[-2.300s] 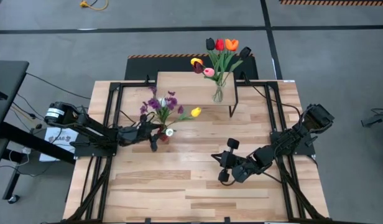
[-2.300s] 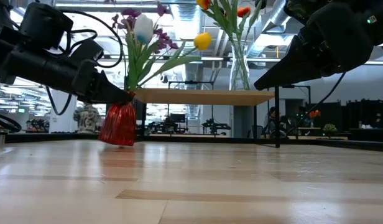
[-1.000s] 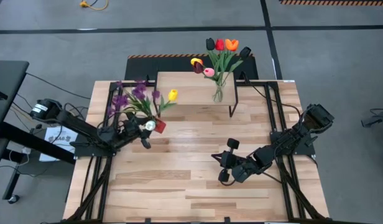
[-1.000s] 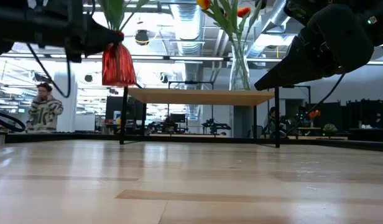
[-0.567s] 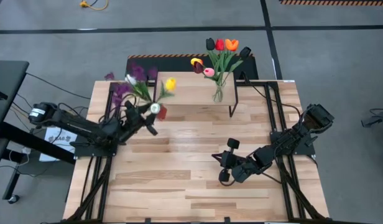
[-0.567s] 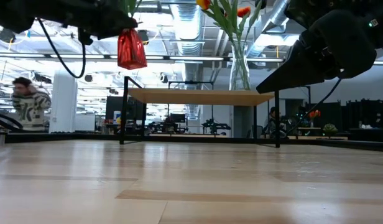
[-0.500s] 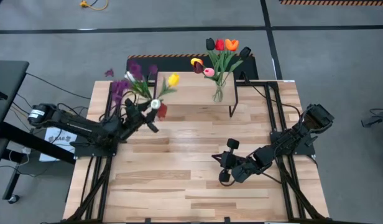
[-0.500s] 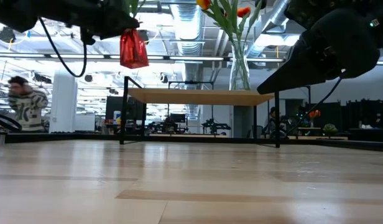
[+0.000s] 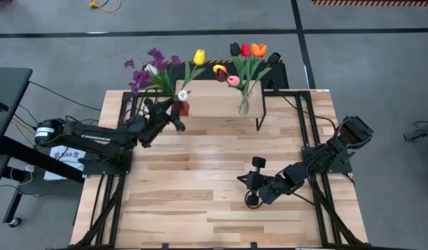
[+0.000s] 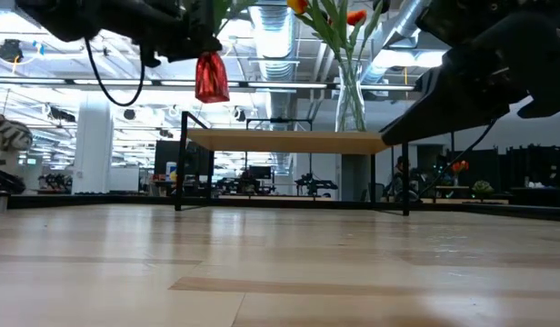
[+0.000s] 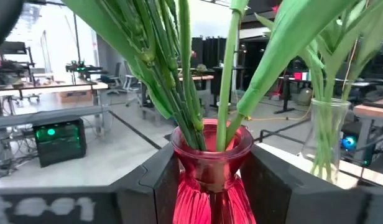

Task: Pick and place flowers into a vace then onto a shelf
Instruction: Put the red vase with flowers on the shelf

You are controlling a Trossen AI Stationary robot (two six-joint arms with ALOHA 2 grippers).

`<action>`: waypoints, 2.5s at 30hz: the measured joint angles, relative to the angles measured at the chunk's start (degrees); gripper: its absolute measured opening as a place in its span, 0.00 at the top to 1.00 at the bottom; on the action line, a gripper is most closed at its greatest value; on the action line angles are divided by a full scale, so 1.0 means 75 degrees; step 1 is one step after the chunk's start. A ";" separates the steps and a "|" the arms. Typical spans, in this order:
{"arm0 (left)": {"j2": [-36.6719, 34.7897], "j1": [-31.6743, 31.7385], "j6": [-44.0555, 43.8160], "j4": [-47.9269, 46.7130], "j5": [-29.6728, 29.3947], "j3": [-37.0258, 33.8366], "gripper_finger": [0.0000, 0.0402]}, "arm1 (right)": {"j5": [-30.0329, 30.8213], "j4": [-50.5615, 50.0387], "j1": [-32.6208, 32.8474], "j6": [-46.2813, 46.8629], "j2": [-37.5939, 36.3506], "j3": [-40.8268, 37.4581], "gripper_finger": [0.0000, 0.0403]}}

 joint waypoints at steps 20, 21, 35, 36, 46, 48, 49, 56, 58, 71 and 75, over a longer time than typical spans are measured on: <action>0.1137 0.2073 -0.0884 0.0164 0.1477 0.0318 0.65 | -0.0309 -0.0280 -0.0006 -0.0012 0.0000 0.0000 1.00; 0.1137 0.2151 -0.0881 0.0151 0.1549 0.0318 0.65 | -0.0309 -0.0282 -0.0007 -0.0009 0.0000 0.0000 1.00; 0.1137 0.2757 -0.1212 -0.0140 0.2122 0.0318 0.65 | -0.0274 -0.0282 -0.0042 0.0000 0.0000 0.0000 1.00; 0.1137 0.2752 -0.1225 -0.0154 0.2128 0.0318 0.65 | -0.0279 -0.0282 -0.0060 0.0002 0.0000 0.0000 1.00; 0.1365 0.2735 -0.1192 0.0035 0.2213 0.0318 0.65 | -0.0286 -0.0277 -0.0111 0.0003 0.0000 0.0000 1.00; 0.1621 0.2731 -0.1091 0.0245 0.2308 0.0318 0.65 | -0.0286 -0.0264 -0.0111 0.0006 0.0000 0.0001 1.00; 0.1732 0.2722 -0.1060 0.0396 0.2334 0.0318 0.65 | -0.0286 -0.0262 -0.0111 0.0005 0.0000 0.0003 1.00; 0.2020 0.2715 -0.1003 0.0807 0.2294 0.0318 0.65 | -0.0292 -0.0291 -0.0111 0.0006 0.0000 0.0003 1.00; 0.2018 0.2715 -0.0937 0.0777 0.2282 0.0318 0.65 | -0.0292 -0.0312 -0.0111 0.0006 0.0000 0.0003 1.00; 0.2018 0.2713 -0.0646 0.0673 0.2447 0.0318 0.60 | -0.0303 -0.0340 -0.0111 0.0069 0.0000 0.0003 1.00; 0.2012 0.2715 -0.0683 0.0685 0.2567 0.0318 0.58 | -0.0303 -0.0341 -0.0111 0.0207 0.0000 0.0003 1.00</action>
